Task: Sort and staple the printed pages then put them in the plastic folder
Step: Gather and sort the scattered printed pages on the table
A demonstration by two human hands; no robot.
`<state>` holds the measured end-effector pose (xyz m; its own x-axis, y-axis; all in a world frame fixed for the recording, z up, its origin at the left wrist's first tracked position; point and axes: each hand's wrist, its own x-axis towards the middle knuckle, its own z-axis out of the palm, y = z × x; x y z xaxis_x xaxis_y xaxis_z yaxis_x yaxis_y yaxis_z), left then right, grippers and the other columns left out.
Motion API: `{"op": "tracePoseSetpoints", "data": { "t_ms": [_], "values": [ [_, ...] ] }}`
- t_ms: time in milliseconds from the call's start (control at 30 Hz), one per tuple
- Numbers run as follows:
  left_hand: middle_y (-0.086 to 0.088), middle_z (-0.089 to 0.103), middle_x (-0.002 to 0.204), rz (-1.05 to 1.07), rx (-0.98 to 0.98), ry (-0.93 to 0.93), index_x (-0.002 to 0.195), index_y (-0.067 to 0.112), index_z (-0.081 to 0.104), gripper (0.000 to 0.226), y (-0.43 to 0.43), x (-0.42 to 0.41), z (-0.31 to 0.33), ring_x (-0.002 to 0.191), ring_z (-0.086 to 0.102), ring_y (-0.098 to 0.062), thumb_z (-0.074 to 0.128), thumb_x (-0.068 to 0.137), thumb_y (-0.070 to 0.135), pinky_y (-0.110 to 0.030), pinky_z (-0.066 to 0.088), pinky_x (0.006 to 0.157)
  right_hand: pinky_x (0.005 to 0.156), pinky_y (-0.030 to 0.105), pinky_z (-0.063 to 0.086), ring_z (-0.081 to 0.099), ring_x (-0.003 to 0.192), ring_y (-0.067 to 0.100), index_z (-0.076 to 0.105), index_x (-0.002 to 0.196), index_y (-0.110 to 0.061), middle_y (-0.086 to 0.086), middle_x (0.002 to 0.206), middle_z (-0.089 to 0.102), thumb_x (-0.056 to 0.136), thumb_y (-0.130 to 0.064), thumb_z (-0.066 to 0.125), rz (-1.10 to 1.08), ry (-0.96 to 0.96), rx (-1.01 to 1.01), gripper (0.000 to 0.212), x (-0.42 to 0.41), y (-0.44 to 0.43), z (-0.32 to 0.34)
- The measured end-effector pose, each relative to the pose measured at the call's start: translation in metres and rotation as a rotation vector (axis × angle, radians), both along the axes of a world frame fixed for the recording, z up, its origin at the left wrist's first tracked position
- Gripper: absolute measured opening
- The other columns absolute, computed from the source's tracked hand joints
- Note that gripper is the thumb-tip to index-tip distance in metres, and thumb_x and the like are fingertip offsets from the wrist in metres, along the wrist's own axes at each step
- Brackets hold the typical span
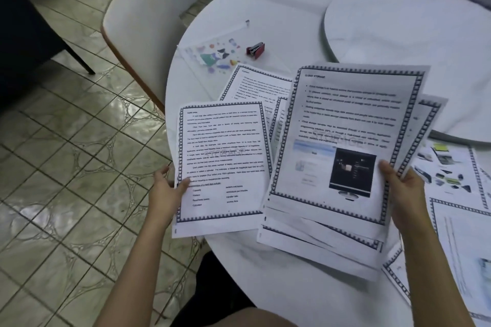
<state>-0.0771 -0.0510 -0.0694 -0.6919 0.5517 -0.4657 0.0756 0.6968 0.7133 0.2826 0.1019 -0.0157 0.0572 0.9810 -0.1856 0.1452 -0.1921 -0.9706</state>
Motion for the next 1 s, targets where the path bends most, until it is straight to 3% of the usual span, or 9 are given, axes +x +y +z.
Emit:
{"op": "tracePoseSetpoints", "data": {
  "t_ms": [133, 233, 333, 433, 533, 633, 800, 900, 1000],
  "values": [
    [-0.021, 0.060, 0.122, -0.080, -0.065, 0.076, 0.129, 0.002, 0.048, 0.040, -0.006, -0.003, -0.001, 0.110, 0.056, -0.034, 0.055, 0.092, 0.017, -0.036, 0.043, 0.083, 0.067, 0.014, 0.055, 0.068, 0.082, -0.002, 0.063, 0.100, -0.027, -0.024, 0.084, 0.071, 0.031, -0.079, 0.074, 0.022, 0.031, -0.013, 0.087, -0.005, -0.001, 0.001],
    [-0.022, 0.062, 0.117, -0.064, -0.054, 0.207, 0.121, -0.002, 0.055, 0.031, -0.010, -0.001, 0.010, 0.106, 0.057, -0.034, 0.051, 0.093, 0.011, -0.033, 0.041, 0.080, 0.065, 0.013, 0.054, 0.068, 0.079, -0.002, 0.062, 0.097, -0.029, -0.023, 0.082, 0.071, 0.031, -0.078, 0.074, 0.062, 0.062, 0.002, 0.082, -0.017, -0.002, 0.006],
    [-0.019, 0.064, 0.106, -0.018, 0.080, 0.343, 0.114, -0.003, 0.056, 0.025, -0.016, -0.001, 0.027, 0.085, 0.054, -0.025, 0.046, 0.096, 0.011, -0.029, 0.034, 0.069, 0.065, 0.013, 0.054, 0.069, 0.078, -0.002, 0.061, 0.105, -0.022, -0.022, 0.080, 0.072, 0.054, -0.064, 0.072, 0.118, 0.079, 0.012, 0.067, -0.037, -0.002, 0.012],
    [-0.006, 0.060, 0.098, -0.030, 0.259, 0.373, 0.116, 0.003, 0.056, 0.025, -0.014, -0.006, 0.044, 0.085, 0.051, -0.017, 0.043, 0.097, 0.013, -0.028, 0.035, 0.063, 0.059, 0.013, 0.053, 0.069, 0.070, 0.000, 0.060, 0.102, -0.017, -0.019, 0.072, 0.072, 0.073, -0.039, 0.063, 0.152, 0.123, -0.004, 0.037, -0.058, -0.002, 0.015],
    [0.001, 0.057, 0.107, -0.029, 0.415, 0.207, 0.126, 0.008, 0.052, 0.031, -0.005, -0.013, 0.049, 0.098, 0.055, -0.019, 0.043, 0.097, 0.012, -0.030, 0.042, 0.081, 0.058, 0.018, 0.055, 0.069, 0.066, 0.004, 0.059, 0.103, -0.012, -0.014, 0.069, 0.072, 0.089, -0.019, 0.057, 0.175, 0.125, -0.037, 0.016, -0.079, -0.001, 0.014],
    [-0.002, 0.060, 0.116, -0.038, 0.498, 0.031, 0.130, 0.012, 0.048, 0.033, 0.004, -0.016, 0.046, 0.109, 0.058, -0.022, 0.045, 0.097, 0.015, -0.042, 0.047, 0.096, 0.059, 0.021, 0.057, 0.070, 0.066, 0.007, 0.059, 0.103, -0.013, -0.011, 0.070, 0.073, 0.091, -0.016, 0.055, 0.220, 0.089, -0.051, 0.013, -0.094, -0.004, 0.016],
    [-0.005, 0.066, 0.103, -0.121, 0.588, -0.246, 0.118, 0.019, 0.051, 0.025, 0.020, -0.008, 0.044, 0.085, 0.067, -0.011, 0.043, 0.096, 0.011, -0.027, 0.056, 0.077, 0.068, 0.025, 0.058, 0.071, 0.073, 0.009, 0.062, 0.096, -0.018, -0.009, 0.075, 0.074, 0.091, -0.017, 0.056, 0.228, 0.117, -0.038, 0.009, -0.109, -0.009, 0.025],
    [-0.007, 0.069, 0.099, -0.153, 0.552, -0.387, 0.115, 0.020, 0.055, 0.023, 0.029, -0.005, 0.038, 0.084, 0.066, -0.019, 0.042, 0.097, 0.014, -0.037, 0.054, 0.079, 0.066, 0.023, 0.058, 0.071, 0.072, 0.008, 0.062, 0.095, -0.019, -0.009, 0.075, 0.073, 0.091, -0.017, 0.056, 0.211, 0.129, -0.041, 0.008, -0.111, -0.009, 0.028],
    [-0.006, 0.068, 0.110, -0.162, 0.468, -0.506, 0.120, 0.016, 0.057, 0.028, 0.036, 0.001, 0.033, 0.097, 0.066, -0.019, 0.040, 0.098, 0.022, -0.039, 0.053, 0.087, 0.064, 0.021, 0.057, 0.070, 0.071, 0.006, 0.062, 0.097, -0.019, -0.010, 0.075, 0.073, 0.090, -0.019, 0.057, 0.185, 0.101, -0.061, 0.008, -0.111, -0.012, 0.022]
  ]
}}
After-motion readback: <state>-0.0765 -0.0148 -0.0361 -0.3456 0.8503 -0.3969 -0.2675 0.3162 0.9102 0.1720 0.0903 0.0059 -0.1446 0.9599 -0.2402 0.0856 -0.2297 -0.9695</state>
